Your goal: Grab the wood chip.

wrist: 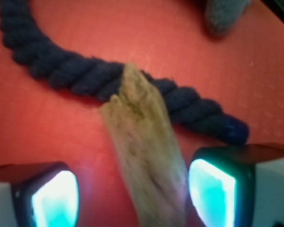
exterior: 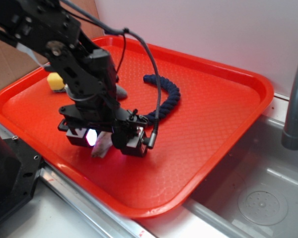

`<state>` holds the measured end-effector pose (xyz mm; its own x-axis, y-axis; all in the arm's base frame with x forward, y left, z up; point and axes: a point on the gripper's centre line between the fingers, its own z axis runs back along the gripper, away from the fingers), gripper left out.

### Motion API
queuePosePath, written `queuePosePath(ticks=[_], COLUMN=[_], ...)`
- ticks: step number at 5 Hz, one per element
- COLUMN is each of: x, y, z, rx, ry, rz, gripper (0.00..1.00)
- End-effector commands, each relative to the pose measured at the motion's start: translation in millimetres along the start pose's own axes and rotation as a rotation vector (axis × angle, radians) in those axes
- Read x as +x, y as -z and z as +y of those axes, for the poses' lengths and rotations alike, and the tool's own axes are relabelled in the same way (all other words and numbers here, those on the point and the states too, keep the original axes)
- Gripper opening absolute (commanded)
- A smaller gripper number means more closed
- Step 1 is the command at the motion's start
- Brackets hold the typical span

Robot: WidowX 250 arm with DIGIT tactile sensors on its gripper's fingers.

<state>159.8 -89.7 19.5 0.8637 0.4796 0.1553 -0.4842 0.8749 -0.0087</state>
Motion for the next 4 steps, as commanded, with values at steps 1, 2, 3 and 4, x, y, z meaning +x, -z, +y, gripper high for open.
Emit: queuePosePath(ticks=[1,2,3,4], x=[12,17,35,63], y=[8,-1,-36,-75], z=[1,2,6,14], rx=[0.026,0.033,-0.002,-0.062], ry=[-0.094,-0.101,-0.043,-0.004], rz=[0.033,0.046,0.060,0.074], gripper=[0.00,0.00,0.00,0.00])
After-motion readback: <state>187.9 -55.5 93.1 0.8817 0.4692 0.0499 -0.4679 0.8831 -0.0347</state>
